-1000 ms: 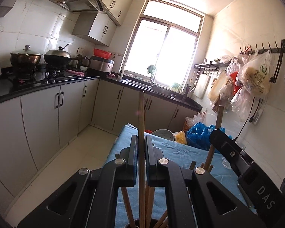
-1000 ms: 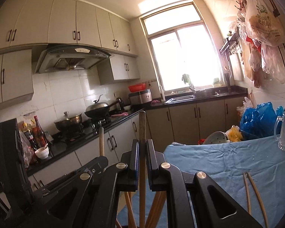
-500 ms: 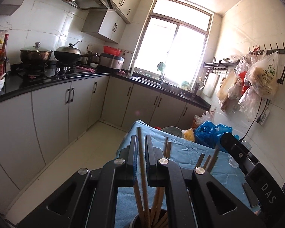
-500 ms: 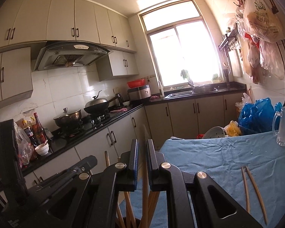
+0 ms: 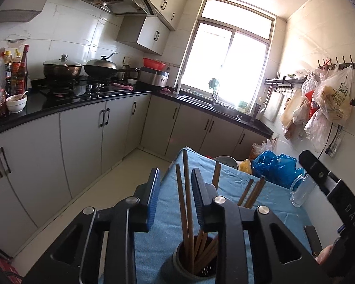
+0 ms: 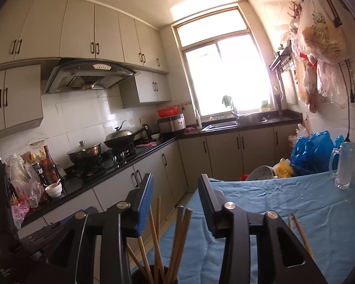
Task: Organize utensils
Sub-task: 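Lower both chopsticks into the black cup and open both grippers, then move both open grippers back over the last two chopsticks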
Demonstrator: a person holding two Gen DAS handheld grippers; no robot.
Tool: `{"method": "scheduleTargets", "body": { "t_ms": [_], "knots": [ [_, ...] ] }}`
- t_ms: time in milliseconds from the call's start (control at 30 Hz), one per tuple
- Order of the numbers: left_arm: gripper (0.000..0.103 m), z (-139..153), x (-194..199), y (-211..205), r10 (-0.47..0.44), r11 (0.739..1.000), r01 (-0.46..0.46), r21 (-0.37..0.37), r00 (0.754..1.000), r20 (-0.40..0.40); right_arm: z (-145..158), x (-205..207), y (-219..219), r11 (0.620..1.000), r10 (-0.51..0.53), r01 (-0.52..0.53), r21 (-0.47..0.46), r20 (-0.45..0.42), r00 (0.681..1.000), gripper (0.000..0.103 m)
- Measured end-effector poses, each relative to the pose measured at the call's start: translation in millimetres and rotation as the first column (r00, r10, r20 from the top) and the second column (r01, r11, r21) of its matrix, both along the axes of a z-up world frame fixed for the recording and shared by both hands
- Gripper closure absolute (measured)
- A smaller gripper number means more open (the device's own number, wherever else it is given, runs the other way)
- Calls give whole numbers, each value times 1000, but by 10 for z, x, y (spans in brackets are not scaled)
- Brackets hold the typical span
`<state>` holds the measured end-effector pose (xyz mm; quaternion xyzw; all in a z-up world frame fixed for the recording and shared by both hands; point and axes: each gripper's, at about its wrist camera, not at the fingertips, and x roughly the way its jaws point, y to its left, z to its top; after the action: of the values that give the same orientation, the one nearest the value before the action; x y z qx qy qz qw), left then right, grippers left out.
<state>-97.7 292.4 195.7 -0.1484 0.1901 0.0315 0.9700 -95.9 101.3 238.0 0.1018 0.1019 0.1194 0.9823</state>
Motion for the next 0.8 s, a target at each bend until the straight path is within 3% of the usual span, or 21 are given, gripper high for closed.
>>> {"method": "scheduleTargets", "body": {
  "t_ms": [133,367,800],
  "knots": [
    [69,-31,-166,-50,7,1000,-7,-5,1000,-29,2,-175,-72,999,-19,20,-31,10,1000,54],
    [68,-132,-411,-151,13,1000,-15,-18,995,-102,-65,-453,-332,997,-67,66,-35,-19,998,45],
    [61,-171,-878,-530,50,998,-47,37,993,-108,-223,-923,-572,995,-92,89,-51,-60,994,36]
  ]
}}
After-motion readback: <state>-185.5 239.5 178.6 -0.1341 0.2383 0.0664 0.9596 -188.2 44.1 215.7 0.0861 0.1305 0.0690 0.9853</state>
